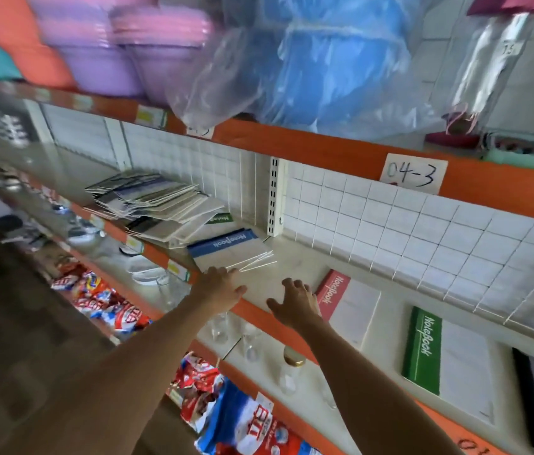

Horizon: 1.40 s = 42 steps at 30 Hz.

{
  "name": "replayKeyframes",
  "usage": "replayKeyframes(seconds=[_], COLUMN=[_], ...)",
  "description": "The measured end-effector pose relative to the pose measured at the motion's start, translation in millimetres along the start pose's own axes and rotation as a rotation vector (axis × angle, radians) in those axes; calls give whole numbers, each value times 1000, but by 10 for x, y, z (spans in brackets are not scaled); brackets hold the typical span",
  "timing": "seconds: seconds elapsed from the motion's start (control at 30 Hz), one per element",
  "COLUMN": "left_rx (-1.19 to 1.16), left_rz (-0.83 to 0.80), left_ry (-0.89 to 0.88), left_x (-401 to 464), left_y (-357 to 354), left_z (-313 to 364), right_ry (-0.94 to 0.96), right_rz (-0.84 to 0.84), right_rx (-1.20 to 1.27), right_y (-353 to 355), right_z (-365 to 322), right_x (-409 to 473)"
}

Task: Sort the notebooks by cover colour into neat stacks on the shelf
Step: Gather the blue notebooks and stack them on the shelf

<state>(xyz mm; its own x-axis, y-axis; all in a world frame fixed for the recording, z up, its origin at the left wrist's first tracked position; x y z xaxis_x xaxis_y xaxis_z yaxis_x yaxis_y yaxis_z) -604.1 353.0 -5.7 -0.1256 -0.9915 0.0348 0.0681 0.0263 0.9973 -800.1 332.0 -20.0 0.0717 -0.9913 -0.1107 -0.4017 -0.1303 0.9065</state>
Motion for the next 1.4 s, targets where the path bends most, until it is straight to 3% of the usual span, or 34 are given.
replayKeyframes(seconds=[0.3, 0.67, 1.03, 1.27, 1.4], left_rx=[53, -43, -146, -57, -144], left_rz=[-105, -29, -55, -165, -150], left_ry=[0, -70, -349, -443, -298], left_x=[735, 1430, 1997, 2015, 1919], left_y=[-12, -119, -181, -344, -437], left_z=[-840, -1468, -1888, -1938, -1928], right_ry=[46, -13, -333, -738, -850], right_rz=[-43, -30, -20, 116, 159], right_rx=[20, -57, -98, 122, 429], right_y=[-307, -494, -761, -770, -868], right_z=[-668, -1215, -1642, -1632, -1515], right_x=[867, 1513, 1735, 1493, 1387])
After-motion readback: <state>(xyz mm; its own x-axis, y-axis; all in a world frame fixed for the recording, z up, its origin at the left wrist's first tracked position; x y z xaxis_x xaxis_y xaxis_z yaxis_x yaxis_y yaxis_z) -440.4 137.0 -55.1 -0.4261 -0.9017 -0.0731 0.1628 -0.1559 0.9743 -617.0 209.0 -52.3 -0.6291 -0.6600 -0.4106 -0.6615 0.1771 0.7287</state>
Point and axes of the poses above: each hand's wrist, its own x-axis towards the middle knuckle, its own y-axis out of the back of the hand, z = x × y, the point moved 1 cm from there along x, towards the middle knuckle, and after that the axes turned 12 degrees about -y, right-handed, at the moved point
